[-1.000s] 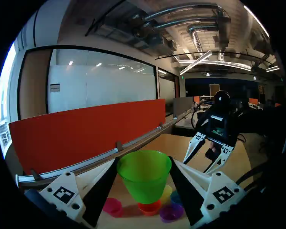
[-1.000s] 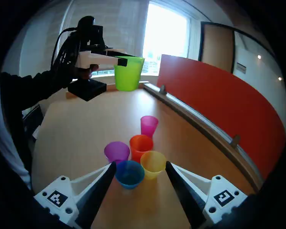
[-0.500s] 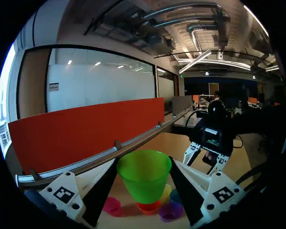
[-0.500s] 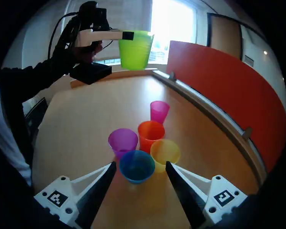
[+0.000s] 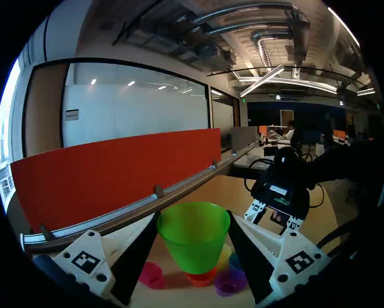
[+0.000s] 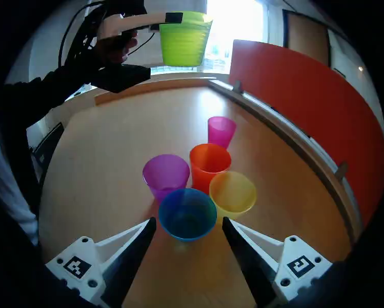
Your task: Pour water
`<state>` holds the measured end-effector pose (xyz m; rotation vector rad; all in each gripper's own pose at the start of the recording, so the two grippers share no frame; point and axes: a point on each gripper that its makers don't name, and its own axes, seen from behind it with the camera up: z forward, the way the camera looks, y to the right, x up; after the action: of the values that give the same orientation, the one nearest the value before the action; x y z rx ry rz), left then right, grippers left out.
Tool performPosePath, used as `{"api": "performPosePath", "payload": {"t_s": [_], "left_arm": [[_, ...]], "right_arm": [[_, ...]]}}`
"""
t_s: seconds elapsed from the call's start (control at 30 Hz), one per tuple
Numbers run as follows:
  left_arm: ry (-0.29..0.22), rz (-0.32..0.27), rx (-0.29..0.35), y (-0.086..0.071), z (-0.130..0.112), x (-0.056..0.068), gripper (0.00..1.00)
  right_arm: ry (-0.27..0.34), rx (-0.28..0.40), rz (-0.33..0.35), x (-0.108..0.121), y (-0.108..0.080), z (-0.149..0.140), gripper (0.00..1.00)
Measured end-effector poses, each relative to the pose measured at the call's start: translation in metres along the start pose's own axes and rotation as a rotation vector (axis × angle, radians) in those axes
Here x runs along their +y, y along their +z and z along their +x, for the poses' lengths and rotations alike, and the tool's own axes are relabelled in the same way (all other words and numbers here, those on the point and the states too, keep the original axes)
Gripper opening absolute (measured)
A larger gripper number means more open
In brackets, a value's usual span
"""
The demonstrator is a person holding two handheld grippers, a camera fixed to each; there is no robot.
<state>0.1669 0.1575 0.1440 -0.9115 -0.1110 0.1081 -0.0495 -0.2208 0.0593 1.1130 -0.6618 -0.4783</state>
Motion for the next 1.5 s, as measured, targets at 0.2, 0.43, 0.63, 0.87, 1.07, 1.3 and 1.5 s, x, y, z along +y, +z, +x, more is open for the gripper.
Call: {"api": "performPosePath", "payload": {"t_s": [0.2,0.43,0.63,0.87,1.07,1.3,1.5], "left_arm": [[-0.004,-0.002,0.000,0.000,-0.002,0.000,0.91],[-0.004,-0.002,-0.003,0.002,-0.005,0.000,0.91],[-0.003,-0.003,-0.004,0.001,-0.006,-0.001,0.91],[-0.005,-0.001,-0.003,0.000,-0.007,-0.001,0.91],[-0.005,0.002,-0.002,-0.001,-0.008,-0.002,0.91],[-0.007,0.008,-0.002,-0.004,-0.010,-0.004,0.91],[-0.014,0.011,-0.002,-0.003,-0.011,-0.005,0.91]], "right_arm": [[0.005,-0.015,-0.006,0.002,0.011,-0.008,1.00],[0.007,-0.015,0.000,0.001,0.027,-0.008,1.00],[0.009,-0.012,0.001,-0.001,0.037,-0.009,1.00],[0.013,0.002,-0.001,-0.001,0.044,-0.007,1.00],[0.021,0.017,-0.002,-0.002,0.046,-0.005,0.94],[0.030,0.040,-0.008,-0.003,0.046,-0.004,0.93],[0.044,0.065,0.007,-0.010,0.044,0.000,0.92]]}}
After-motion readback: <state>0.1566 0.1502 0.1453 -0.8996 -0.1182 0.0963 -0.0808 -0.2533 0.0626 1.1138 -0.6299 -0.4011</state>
